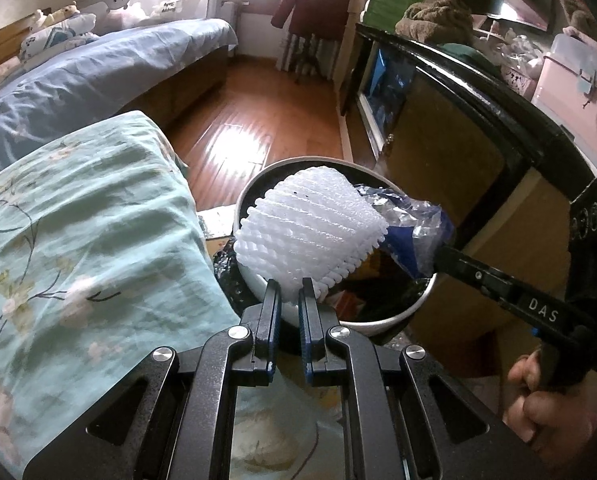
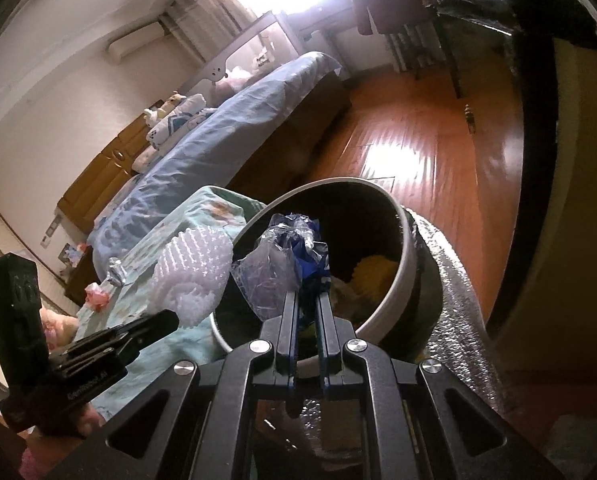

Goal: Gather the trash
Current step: 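Open both grippers to drop the foam net and blue bag into the bin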

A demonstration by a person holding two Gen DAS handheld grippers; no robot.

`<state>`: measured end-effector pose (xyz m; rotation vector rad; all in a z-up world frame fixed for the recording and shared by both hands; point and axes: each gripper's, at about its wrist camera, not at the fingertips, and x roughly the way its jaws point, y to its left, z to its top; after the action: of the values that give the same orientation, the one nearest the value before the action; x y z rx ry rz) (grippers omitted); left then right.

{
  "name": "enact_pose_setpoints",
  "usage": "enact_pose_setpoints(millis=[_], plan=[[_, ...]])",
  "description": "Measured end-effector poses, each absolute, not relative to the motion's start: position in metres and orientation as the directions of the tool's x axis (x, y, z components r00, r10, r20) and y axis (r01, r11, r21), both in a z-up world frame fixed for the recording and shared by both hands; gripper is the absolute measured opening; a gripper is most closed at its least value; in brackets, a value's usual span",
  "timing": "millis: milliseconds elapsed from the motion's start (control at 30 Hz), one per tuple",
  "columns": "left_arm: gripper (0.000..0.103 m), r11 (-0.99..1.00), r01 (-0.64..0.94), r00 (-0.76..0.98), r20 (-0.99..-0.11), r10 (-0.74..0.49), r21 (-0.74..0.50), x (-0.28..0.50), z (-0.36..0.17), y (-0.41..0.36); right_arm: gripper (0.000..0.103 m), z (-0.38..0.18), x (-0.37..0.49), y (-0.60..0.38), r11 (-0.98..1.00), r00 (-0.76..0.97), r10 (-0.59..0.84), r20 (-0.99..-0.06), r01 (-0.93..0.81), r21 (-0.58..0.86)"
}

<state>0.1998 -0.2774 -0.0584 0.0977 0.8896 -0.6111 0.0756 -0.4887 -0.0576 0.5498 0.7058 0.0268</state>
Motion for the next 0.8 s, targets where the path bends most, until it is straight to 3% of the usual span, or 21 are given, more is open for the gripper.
enact_pose_setpoints(millis=[667,767,800], plan=[[0.009,0.823,0.538,0.437,-0.775,-0.456,-0.182,0.218,-0.065,-0.291,0.008,-0.054,0.092,-0.490,0.885,0.761,0.157,-0.630,0.175,0.431],[0.017,0.827,0.531,0.436,-0.778,-0.453,-0.184,0.219,-0.064,-0.291,0.013,-0.053,0.093,-0.488,0.887,0.759,0.152,-0.633,0.179,0.427],[0.025,0.828,0.527,0.435,-0.777,-0.455,-0.189,0.219,-0.064,-0.290,0.017,-0.053,0.092,-0.488,0.886,0.762,0.151,-0.630,0.178,0.428]])
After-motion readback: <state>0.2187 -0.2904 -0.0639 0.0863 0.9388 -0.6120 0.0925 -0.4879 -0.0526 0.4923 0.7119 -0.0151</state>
